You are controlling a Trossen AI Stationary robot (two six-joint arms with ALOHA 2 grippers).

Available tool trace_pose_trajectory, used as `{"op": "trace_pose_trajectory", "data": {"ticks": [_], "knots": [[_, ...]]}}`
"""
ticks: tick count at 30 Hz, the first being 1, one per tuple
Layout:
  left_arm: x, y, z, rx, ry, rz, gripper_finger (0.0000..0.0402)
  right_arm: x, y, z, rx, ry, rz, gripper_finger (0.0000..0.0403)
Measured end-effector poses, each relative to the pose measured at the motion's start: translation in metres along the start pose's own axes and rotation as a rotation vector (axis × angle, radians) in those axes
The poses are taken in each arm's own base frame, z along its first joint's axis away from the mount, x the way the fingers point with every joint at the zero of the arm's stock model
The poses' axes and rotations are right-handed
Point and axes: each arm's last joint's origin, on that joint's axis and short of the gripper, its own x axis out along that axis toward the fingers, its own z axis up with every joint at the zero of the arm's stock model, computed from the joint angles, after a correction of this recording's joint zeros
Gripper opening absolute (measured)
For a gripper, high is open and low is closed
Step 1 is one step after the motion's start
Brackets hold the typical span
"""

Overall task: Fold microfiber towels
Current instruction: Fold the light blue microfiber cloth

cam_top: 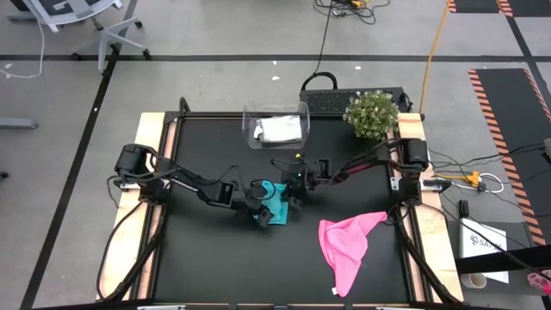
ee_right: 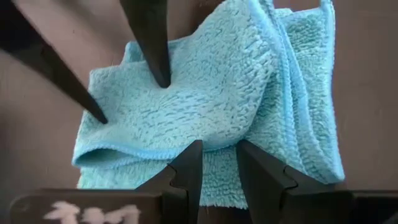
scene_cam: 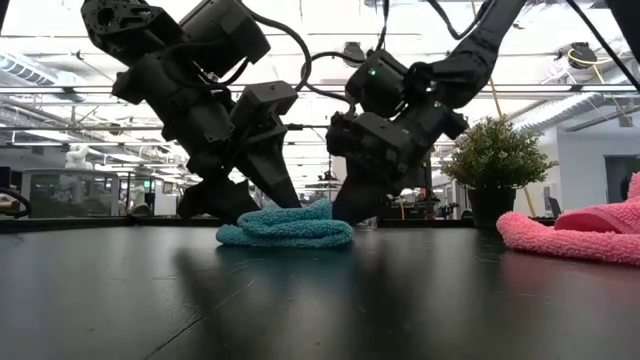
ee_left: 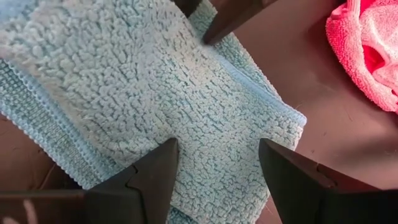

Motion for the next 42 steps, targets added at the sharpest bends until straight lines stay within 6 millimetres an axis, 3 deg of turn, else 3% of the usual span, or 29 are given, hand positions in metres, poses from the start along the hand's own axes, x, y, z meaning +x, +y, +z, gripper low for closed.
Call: {"op": "trace_pose_trajectory", "data": {"ticks": [15, 21, 25, 30, 35, 42], "knots": [[0.0, 0.0, 0.0, 0.016, -0.009, 0.009, 0.0232, 0.005, 0.003, 0.016, 0.073, -0.192, 0.07, 0.0093], [0.0, 0.001, 0.0, 0.018, -0.008, 0.011, 0.0232, 0.005, 0.004, 0.017, 0.111, -0.195, 0.098, 0.0093], [0.0, 0.001, 0.0, 0.017, -0.008, 0.012, 0.0232, -0.005, 0.012, 0.024, 0.148, -0.201, 0.17, 0.0093], [0.0, 0.001, 0.0, 0.018, -0.004, 0.017, 0.0232, -0.031, 0.026, 0.036, 0.125, -0.23, 0.181, 0.0093], [0.0, 0.001, 0.0, 0.018, -0.004, 0.019, 0.0232, -0.052, 0.036, 0.036, 0.059, -0.211, 0.074, 0.0093], [0.0, 0.003, 0.001, 0.015, -0.049, 0.058, 0.0232, -0.047, 0.039, 0.026, 0.043, -0.129, 0.018, 0.0093]]}}
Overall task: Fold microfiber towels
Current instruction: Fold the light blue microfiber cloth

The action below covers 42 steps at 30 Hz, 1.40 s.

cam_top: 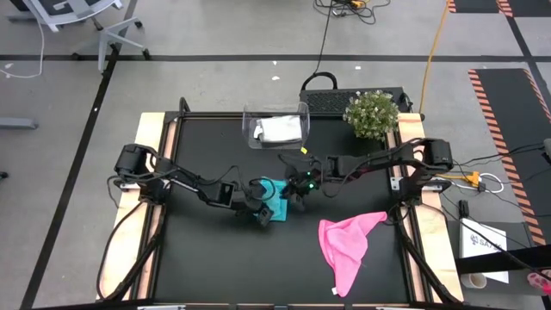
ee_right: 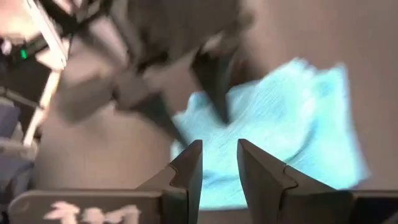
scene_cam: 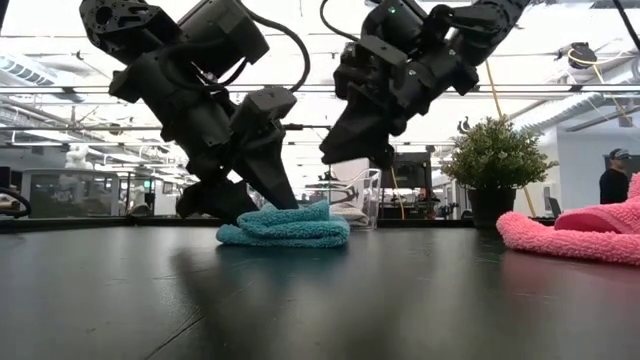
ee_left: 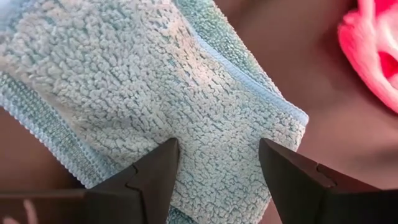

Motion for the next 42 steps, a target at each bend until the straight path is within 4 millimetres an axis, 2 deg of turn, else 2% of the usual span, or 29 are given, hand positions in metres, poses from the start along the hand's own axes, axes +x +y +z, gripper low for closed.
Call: {"op": "trace_pose_trajectory", "data": {"ticks": [3, 7, 13, 21, 35, 39, 42], "knots": [[0.001, 0.003, 0.006, -0.017, -0.059, 0.021, 0.0232, 0.005, 0.005, -0.007, -0.04, 0.038, 0.006, 0.0093], [0.002, 0.007, 0.013, -0.035, -0.06, 0.008, 0.0232, 0.009, 0.015, -0.013, -0.181, 0.055, 0.021, 0.0093], [0.002, 0.011, 0.019, -0.037, -0.052, -0.002, 0.0232, 0.015, 0.02, -0.022, -0.423, 0.074, -0.105, 0.0093], [0.002, 0.011, 0.02, -0.04, -0.051, -0.007, 0.0232, 0.033, 0.012, -0.034, -0.434, 0.127, -0.101, 0.0093], [0.002, 0.011, 0.021, -0.038, -0.052, -0.012, 0.0232, 0.036, 0.011, -0.034, -0.48, 0.105, -0.093, 0.0093], [-0.01, 0.006, 0.025, -0.039, -0.066, -0.038, 0.0232, 0.036, 0.011, -0.033, -0.464, 0.102, -0.122, 0.0087], [-0.027, -0.001, 0.031, -0.036, -0.095, -0.077, 0.0232, 0.036, 0.01, -0.034, -0.455, 0.107, -0.126, 0.006]]}}
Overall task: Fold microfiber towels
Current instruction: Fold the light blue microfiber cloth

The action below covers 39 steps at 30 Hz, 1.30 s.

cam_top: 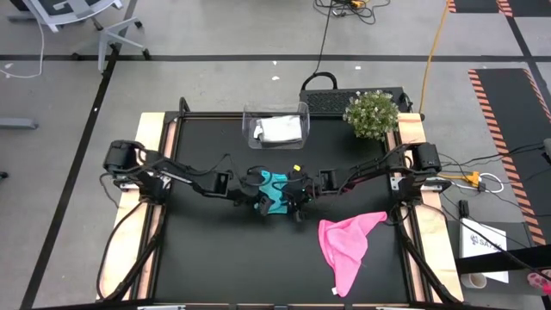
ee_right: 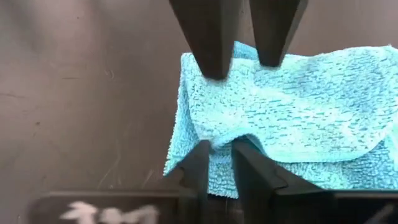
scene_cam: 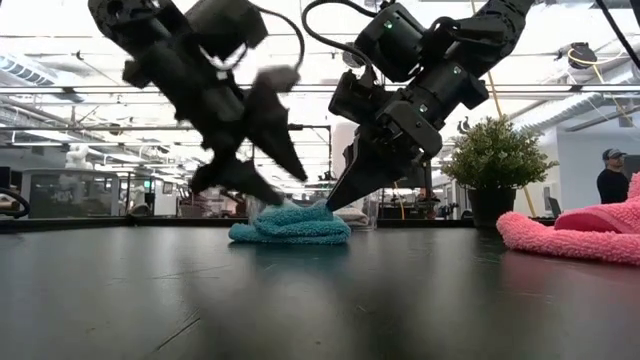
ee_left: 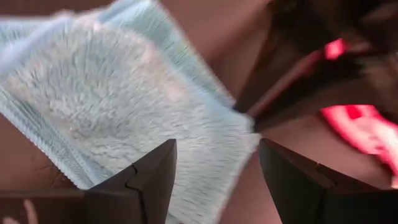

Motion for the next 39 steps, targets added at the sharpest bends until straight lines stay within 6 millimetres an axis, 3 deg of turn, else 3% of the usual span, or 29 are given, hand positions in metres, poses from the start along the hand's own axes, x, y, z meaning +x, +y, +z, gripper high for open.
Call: {"op": "trace_pose_trajectory", "data": {"ticks": [4, 13, 20, 30, 39], "knots": [[-0.017, -0.012, 0.001, 0.021, -0.029, -0.045, 0.0232, 0.0, -0.001, 0.001, 0.0, -0.012, -0.001, 0.0008], [-0.021, -0.033, -0.014, 0.062, -0.047, -0.139, 0.0232, -0.012, -0.003, 0.023, 0.013, -0.196, -0.012, 0.0002], [-0.026, -0.051, -0.018, 0.052, -0.095, -0.271, 0.0232, -0.014, -0.014, 0.023, 0.032, -0.202, -0.035, 0.0001], [0.012, -0.033, -0.041, -0.102, 0.014, -0.145, 0.0232, -0.016, -0.015, 0.031, 0.035, -0.242, -0.03, 0.0], [0.012, -0.03, -0.043, -0.196, 0.0, -0.093, 0.0232, -0.014, -0.005, 0.026, 0.018, -0.185, 0.042, 0.0]]}}
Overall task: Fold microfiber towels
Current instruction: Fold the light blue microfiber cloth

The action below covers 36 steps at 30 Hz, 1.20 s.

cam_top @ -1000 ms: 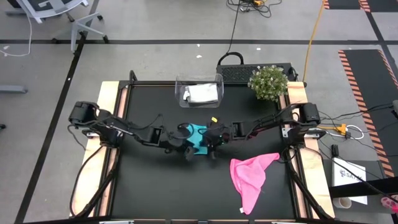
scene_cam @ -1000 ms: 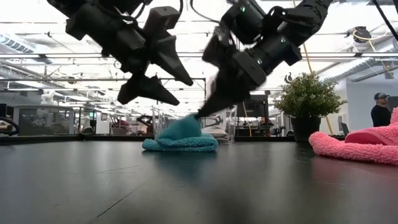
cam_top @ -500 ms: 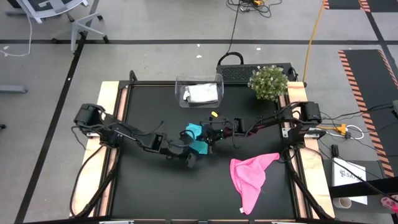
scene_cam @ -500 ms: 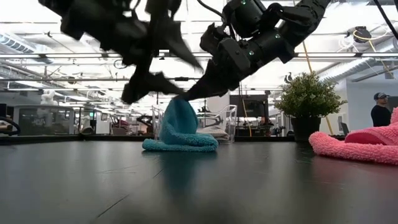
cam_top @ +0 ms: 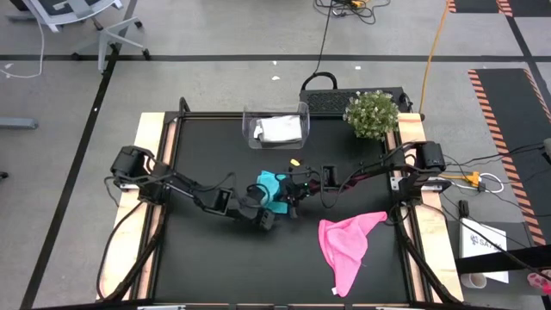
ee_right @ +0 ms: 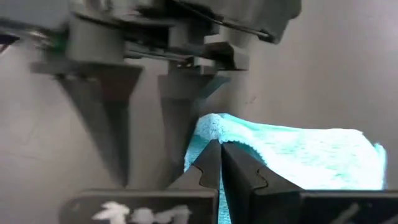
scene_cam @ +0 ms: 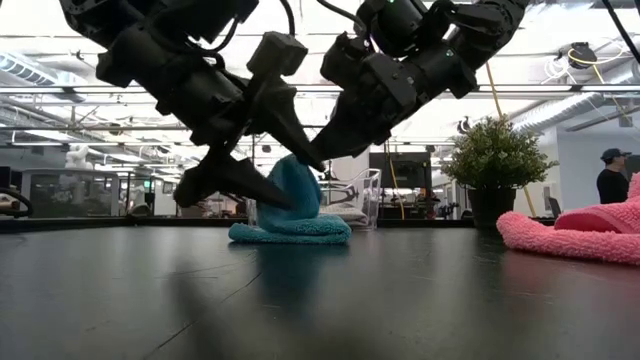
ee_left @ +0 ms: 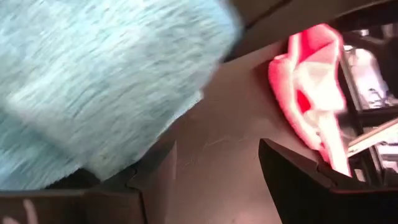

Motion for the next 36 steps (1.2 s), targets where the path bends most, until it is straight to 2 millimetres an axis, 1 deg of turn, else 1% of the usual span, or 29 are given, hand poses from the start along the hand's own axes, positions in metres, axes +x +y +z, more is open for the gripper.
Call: {"op": "trace_pose_trajectory", "data": {"ticks": [6, 10, 13, 19, 22, 26, 29, 32, 36], "knots": [[-0.003, 0.012, -0.014, -0.063, 0.057, 0.158, 0.0232, -0.002, 0.003, 0.0, 0.022, 0.01, 0.079, 0.0], [-0.004, 0.012, -0.018, -0.109, -0.011, 0.185, 0.0232, -0.006, 0.004, -0.004, 0.023, 0.069, 0.103, 0.0], [-0.008, 0.007, -0.016, -0.107, -0.064, 0.151, 0.0232, -0.006, 0.004, -0.005, -0.006, 0.083, 0.101, 0.0], [-0.016, -0.022, -0.008, -0.058, -0.085, -0.099, 0.0232, -0.007, -0.002, -0.004, -0.04, 0.067, 0.068, 0.0], [-0.015, -0.021, -0.01, -0.05, -0.077, -0.097, 0.0232, -0.007, -0.005, -0.001, -0.044, 0.044, 0.056, 0.0], [-0.014, -0.015, -0.011, -0.045, -0.101, -0.028, 0.0231, -0.008, -0.006, 0.001, -0.047, 0.026, 0.053, 0.0], [-0.02, -0.014, -0.009, 0.025, -0.139, 0.023, 0.0217, -0.008, -0.005, 0.0, -0.044, 0.033, 0.054, 0.0], [-0.027, -0.022, -0.001, 0.111, -0.156, 0.081, 0.019, -0.008, -0.005, -0.001, -0.042, 0.041, 0.056, 0.0], [-0.031, -0.037, 0.01, 0.244, -0.16, 0.148, 0.0156, -0.008, -0.004, 0.0, -0.043, 0.04, 0.059, 0.0]]}}
